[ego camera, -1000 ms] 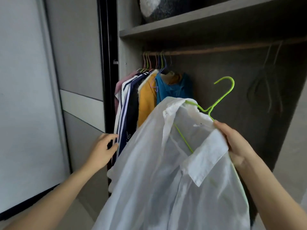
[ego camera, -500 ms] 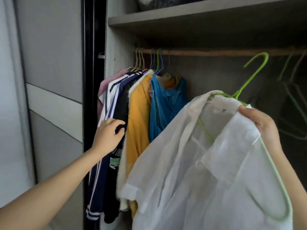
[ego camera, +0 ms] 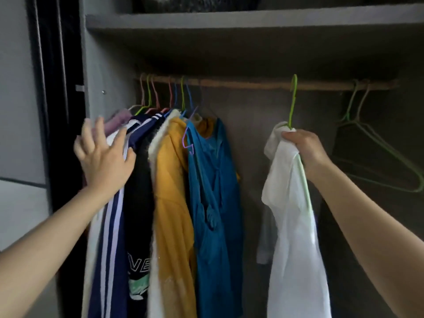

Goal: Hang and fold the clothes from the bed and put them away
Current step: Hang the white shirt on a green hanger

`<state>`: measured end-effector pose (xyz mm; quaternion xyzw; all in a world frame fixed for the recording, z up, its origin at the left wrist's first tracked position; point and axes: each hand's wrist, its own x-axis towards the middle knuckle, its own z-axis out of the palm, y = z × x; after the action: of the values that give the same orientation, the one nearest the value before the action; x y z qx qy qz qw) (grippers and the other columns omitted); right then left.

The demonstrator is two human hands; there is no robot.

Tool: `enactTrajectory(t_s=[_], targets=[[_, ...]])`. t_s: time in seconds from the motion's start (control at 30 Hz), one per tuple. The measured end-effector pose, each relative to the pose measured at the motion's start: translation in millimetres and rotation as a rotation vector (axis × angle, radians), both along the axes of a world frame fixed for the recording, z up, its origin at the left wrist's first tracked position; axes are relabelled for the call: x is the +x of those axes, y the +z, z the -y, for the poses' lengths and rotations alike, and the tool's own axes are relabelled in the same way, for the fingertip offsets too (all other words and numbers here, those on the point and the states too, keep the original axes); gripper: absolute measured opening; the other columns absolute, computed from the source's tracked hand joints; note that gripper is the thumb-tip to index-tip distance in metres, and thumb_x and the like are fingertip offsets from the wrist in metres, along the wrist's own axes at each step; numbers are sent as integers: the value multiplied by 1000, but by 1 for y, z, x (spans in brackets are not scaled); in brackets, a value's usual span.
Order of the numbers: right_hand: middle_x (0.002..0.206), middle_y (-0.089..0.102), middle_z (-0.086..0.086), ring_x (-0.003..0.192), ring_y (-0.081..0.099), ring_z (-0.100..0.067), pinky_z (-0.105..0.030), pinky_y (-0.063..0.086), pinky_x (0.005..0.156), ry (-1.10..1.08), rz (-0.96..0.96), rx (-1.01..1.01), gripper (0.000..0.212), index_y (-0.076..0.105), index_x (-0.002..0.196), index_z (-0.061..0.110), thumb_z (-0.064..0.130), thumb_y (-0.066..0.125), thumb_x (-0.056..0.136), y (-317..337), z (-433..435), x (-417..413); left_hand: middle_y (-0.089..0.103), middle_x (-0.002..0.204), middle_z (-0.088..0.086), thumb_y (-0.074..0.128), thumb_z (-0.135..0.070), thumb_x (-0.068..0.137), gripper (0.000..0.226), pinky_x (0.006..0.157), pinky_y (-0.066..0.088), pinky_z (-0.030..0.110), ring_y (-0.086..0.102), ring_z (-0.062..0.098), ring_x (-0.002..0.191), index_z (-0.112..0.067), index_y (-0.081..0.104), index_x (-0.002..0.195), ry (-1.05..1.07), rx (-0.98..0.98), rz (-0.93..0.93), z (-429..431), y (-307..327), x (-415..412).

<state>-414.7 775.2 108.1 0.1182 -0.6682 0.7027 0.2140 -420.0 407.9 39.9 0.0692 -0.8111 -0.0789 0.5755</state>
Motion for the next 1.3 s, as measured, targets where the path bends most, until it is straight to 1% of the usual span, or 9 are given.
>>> enactTrajectory(t_s=[0.1,0.23,0.33,0.47,0.6,0.73,0.87,1.13,1.3], targets=[[66,55,-4,58,57,-17,-29,48,63,-38,13,80,14,56,75,13,15,59,89,10,29,-32,17,149,34,71,-12,77,59,105,14,65,13,51,138,-4,50,131,56,22,-6,35,4,-4],[74,56,-8,68,57,-23,-38,46,74,-117,-3,186,9,57,93,7,16,57,91,33,63,-64,14,147,39,70,-12,77,73,105,14,67,11,53,137,0,35,140,76,21,66,55,14,-19],[74,55,-7,64,55,-19,-30,47,64,-162,-18,250,12,57,102,8,16,56,92,56,84,-84,16,152,30,65,-20,80,78,107,11,64,3,48,140,-5,26,147,70,57,168,58,15,-36],[65,50,-7,55,49,-18,-17,38,36,-226,-15,386,9,54,94,3,12,53,94,80,102,-106,36,141,34,64,-17,78,65,101,20,70,15,56,135,-1,43,138,92,-11,75,60,5,-50],[72,50,-14,54,46,-21,-29,36,48,-269,9,415,13,51,103,2,12,51,95,94,122,-132,43,135,36,36,-33,82,61,103,26,63,27,53,133,0,52,131,131,-86,-11,72,-4,-61],[77,49,-14,57,46,-20,-28,36,48,-279,36,451,17,51,107,2,14,54,94,95,139,-156,41,138,34,32,-36,88,60,108,21,53,30,46,134,-1,49,134,226,-177,-45,83,-14,-71],[62,41,-9,52,39,-19,-26,31,44,-301,49,501,10,47,97,1,12,50,96,87,144,-171,39,139,33,31,-35,87,61,109,17,51,31,46,134,-1,47,135,267,-210,-57,84,-16,-77],[58,43,-10,47,40,-21,-17,29,30,-236,63,619,20,47,73,3,5,50,92,60,160,-187,40,139,33,30,-36,89,59,111,14,50,24,43,137,-5,49,135,303,-220,-75,85,-16,-78],[57,49,-12,46,48,-22,-23,37,37,-327,83,664,44,48,72,4,40,44,98,58,169,-177,46,134,32,29,-37,88,59,111,13,50,18,43,138,-4,53,132,267,-203,-36,87,-16,-76]])
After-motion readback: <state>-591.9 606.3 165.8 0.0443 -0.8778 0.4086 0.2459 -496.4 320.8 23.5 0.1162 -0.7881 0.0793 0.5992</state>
